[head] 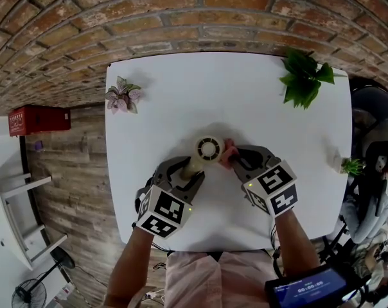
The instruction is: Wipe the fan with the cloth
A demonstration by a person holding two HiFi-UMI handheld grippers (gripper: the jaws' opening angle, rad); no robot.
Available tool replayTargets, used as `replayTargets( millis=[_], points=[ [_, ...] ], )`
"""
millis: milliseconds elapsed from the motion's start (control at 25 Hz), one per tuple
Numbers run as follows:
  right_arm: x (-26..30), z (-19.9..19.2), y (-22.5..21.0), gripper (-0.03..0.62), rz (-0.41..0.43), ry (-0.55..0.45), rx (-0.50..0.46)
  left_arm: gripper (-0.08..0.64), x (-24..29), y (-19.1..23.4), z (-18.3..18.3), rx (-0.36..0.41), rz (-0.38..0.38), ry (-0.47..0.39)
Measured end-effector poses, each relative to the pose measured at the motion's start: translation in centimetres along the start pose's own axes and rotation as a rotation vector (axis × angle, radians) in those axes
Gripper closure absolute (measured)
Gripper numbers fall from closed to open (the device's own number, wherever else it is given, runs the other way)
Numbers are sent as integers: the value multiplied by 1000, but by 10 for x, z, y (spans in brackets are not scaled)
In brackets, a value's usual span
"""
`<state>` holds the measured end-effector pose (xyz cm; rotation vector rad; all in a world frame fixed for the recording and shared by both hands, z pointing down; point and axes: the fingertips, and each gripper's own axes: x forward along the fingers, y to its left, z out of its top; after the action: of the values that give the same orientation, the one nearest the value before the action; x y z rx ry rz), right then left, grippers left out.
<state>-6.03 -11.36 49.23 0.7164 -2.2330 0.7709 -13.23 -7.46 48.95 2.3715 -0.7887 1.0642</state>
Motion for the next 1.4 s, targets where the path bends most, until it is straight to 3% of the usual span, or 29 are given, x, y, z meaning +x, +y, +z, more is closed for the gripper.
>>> replayTargets(
  millis=[560, 960, 1200, 1400],
  points=[
    [-5, -3, -4, 548, -26, 3, -14, 367, -6, -23, -17, 204, -148, 140],
    [-8, -8, -4, 548, -26, -9, -18, 367, -5, -33, -20, 332, -197, 222],
    [-12, -13, 1, 548, -22, 6, -43, 367, -4, -40, -24, 504, -230, 303],
    [-26, -9, 2, 546, -17, -19, -64, 370, 0, -56, -25, 754, -262, 370]
  ],
)
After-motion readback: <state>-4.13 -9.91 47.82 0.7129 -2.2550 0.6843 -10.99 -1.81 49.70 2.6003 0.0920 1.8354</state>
